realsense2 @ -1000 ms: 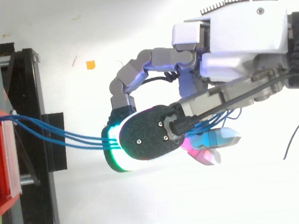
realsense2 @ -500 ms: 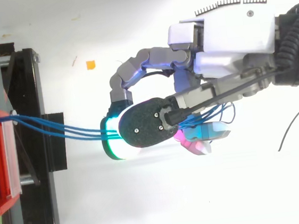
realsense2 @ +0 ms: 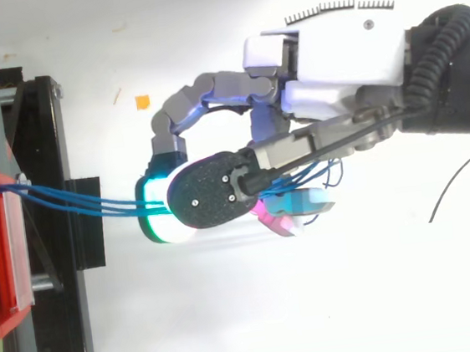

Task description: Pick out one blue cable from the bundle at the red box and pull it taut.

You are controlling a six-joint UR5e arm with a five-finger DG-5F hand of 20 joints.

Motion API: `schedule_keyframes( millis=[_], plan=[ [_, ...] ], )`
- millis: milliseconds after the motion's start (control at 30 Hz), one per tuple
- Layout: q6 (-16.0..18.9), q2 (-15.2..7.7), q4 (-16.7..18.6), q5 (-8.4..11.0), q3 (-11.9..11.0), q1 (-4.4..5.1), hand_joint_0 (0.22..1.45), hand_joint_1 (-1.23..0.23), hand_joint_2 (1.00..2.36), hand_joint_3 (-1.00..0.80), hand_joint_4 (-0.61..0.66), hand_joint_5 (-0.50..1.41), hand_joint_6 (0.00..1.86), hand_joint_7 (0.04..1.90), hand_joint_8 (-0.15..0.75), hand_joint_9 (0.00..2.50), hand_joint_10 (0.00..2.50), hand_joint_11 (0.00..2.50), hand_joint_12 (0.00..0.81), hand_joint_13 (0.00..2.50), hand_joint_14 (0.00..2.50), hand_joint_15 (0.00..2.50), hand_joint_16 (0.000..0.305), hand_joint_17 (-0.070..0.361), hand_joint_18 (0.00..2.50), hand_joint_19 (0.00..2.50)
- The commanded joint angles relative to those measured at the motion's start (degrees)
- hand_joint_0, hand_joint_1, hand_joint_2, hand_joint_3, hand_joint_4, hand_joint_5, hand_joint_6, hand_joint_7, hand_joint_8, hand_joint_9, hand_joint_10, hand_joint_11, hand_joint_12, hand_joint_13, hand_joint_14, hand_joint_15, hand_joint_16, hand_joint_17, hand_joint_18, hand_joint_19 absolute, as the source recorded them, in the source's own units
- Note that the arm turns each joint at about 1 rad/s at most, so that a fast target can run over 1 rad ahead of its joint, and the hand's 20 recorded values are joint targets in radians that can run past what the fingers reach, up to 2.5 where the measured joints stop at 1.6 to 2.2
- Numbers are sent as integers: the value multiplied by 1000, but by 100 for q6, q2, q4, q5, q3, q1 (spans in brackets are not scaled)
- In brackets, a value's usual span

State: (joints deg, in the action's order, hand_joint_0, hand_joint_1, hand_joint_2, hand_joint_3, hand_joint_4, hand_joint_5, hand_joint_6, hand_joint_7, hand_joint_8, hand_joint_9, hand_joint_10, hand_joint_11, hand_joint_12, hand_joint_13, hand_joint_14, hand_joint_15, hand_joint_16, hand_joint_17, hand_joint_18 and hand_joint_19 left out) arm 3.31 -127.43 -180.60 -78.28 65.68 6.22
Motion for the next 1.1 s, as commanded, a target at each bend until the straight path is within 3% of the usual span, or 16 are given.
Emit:
schedule_keyframes(
  millis=[0, 200, 400, 533, 800, 1067],
  plan=[
    [3, -45, 131, 6, -20, -7, 626, -417, 1000, -500, 16, -75, 720, 1061, 262, 1727, 32, 1508, 411, 1363, 35, 1148, 54, 122, 1056, 987],
    [3, -45, 104, -29, -108, -25, 633, -416, 1000, -500, 29, -76, 714, 1065, 263, 1719, 32, 1512, 410, 1377, 35, 1140, 54, 122, 1061, 986],
    [30, -89, 122, -249, -108, -95, 635, -418, 1000, -500, 32, -76, 713, 1062, 262, 1719, 32, 1510, 414, 1382, 35, 1162, 54, 123, 1062, 986],
    [21, -98, 122, -284, -108, -130, 634, -422, 1000, -500, 31, -82, 734, 1095, 264, 1720, 32, 1524, 411, 1391, 34, 1147, 54, 123, 1064, 985],
    [3, -98, 131, -337, -55, -165, 614, -464, 1000, -500, 109, -131, 832, 930, 284, 1663, 26, 1641, 413, 1412, 33, 1171, 56, 126, 1081, 1008],
    [-331, -89, 139, -390, 42, -209, 614, -480, 1000, -500, 120, -144, 830, 878, 284, 1631, 24, 1626, 413, 1421, 32, 1197, 57, 128, 1081, 1007]
  ],
)
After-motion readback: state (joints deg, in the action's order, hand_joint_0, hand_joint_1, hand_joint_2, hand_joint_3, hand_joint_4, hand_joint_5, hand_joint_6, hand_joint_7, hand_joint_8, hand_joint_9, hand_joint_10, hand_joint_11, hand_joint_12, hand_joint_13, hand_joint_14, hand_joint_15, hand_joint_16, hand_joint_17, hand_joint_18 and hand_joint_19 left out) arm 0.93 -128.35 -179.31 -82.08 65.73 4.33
